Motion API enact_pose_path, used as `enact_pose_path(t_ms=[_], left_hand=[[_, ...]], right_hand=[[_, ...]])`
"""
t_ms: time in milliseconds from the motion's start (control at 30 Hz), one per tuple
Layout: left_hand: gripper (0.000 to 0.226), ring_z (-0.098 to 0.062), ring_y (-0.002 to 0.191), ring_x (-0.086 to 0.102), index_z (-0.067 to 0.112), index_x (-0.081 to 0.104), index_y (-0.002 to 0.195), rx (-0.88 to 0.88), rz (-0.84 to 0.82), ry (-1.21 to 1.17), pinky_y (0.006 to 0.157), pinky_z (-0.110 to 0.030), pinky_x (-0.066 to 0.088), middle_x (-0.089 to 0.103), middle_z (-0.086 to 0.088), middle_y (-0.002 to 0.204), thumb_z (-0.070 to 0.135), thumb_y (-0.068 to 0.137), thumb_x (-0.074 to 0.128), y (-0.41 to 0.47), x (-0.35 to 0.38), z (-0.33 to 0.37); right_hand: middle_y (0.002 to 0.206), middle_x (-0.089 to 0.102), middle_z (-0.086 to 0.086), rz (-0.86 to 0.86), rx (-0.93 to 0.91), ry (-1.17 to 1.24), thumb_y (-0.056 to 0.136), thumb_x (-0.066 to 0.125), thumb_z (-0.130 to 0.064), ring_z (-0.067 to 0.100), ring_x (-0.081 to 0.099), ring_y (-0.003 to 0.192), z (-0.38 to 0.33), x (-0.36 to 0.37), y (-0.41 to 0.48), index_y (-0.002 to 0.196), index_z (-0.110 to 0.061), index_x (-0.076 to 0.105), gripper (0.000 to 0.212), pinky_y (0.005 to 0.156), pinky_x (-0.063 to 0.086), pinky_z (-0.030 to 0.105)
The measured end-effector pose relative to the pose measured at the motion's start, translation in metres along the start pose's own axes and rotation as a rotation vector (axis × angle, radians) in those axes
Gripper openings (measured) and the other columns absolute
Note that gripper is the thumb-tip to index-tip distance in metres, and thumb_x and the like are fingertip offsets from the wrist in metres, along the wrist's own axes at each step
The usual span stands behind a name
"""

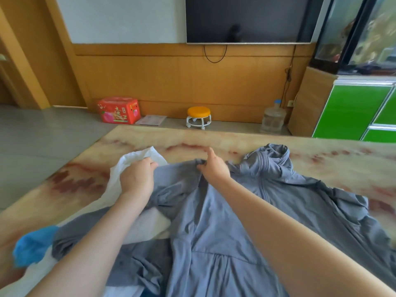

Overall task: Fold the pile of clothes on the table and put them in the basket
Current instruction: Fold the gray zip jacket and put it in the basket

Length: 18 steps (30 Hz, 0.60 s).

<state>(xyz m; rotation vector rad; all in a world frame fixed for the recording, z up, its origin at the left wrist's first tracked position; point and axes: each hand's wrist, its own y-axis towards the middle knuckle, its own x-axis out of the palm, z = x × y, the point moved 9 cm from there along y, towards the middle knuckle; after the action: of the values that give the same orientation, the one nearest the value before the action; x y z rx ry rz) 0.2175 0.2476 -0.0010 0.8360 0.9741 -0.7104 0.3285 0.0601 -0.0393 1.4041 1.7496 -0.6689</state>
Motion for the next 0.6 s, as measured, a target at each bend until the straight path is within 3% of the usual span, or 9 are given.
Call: enact_pose_path(t_ms=[67,133,233,333,433,533,600], left_hand=[[0.041,-0.025,0.079,0.056,0.016,0.054,0.093,-0.062,-0.132,-0.114,0.064,-0.032,0.035,0.064,-0.009,0.087,0.055,0.093,0.04,-0.004,0.013,-0.006],[0.049,-0.02,0.067,0.052,0.02,0.046,0.08,-0.078,-0.267,-0.186,0.057,-0.031,0.033,0.061,-0.009,0.081,0.07,0.08,0.049,-0.019,0.025,-0.009],[0.037,-0.017,0.067,0.053,0.019,0.054,0.087,0.002,-0.229,-0.127,0.052,-0.029,0.031,0.058,0.004,0.075,0.052,0.076,0.067,-0.03,0.021,-0.015],[0.032,-0.022,0.061,0.05,0.008,0.056,0.076,0.001,-0.071,-0.187,0.053,-0.032,0.029,0.052,-0.002,0.063,0.036,0.09,0.059,-0.019,0.007,-0.025],[0.027,-0.027,0.082,0.055,0.011,0.062,0.085,0.006,-0.032,-0.121,0.062,-0.032,0.031,0.064,-0.008,0.083,0.031,0.097,0.047,-0.001,0.002,-0.021],[0.027,-0.029,0.093,0.057,0.014,0.059,0.081,-0.045,-0.122,-0.16,0.069,-0.03,0.031,0.063,-0.01,0.087,0.029,0.098,0.045,0.018,0.013,-0.028],[0.031,-0.025,0.08,0.057,0.013,0.054,0.072,-0.072,-0.179,-0.25,0.061,-0.03,0.031,0.057,-0.006,0.073,0.034,0.095,0.052,0.023,0.023,-0.033]], right_hand=[[0.133,0.049,0.017,-0.22,0.038,-0.013,0.09,0.059,-0.028,0.035,0.047,0.121,0.013,0.035,-0.003,0.145,-0.009,0.022,0.069,0.095,0.04,0.038],[0.141,0.043,0.017,-0.274,-0.018,0.019,0.092,0.057,-0.03,0.033,0.039,0.129,0.015,0.047,-0.013,0.149,-0.009,0.013,0.075,0.102,0.034,0.035],[0.15,0.033,0.011,-0.144,-0.15,0.154,0.095,0.053,-0.026,0.024,0.028,0.139,0.003,0.03,-0.041,0.148,-0.011,0.024,0.062,0.11,0.023,0.029],[0.121,0.058,0.0,0.047,-0.229,0.141,0.088,0.052,-0.05,0.02,0.047,0.117,-0.011,0.008,-0.091,0.12,-0.018,0.059,0.045,0.098,0.037,0.031],[0.089,0.059,-0.01,0.062,-0.302,0.134,0.071,0.052,-0.072,0.011,0.053,0.089,-0.038,0.009,-0.148,0.094,-0.024,0.06,0.053,0.076,0.041,0.025],[0.099,0.057,-0.009,0.031,-0.329,0.082,0.08,0.061,-0.053,0.01,0.051,0.096,-0.057,0.026,-0.166,0.106,-0.024,0.056,0.04,0.07,0.032,0.021],[0.108,0.055,-0.008,0.049,-0.281,0.085,0.085,0.059,-0.041,0.013,0.051,0.104,-0.056,0.03,-0.16,0.114,-0.024,0.053,0.034,0.07,0.032,0.022]])
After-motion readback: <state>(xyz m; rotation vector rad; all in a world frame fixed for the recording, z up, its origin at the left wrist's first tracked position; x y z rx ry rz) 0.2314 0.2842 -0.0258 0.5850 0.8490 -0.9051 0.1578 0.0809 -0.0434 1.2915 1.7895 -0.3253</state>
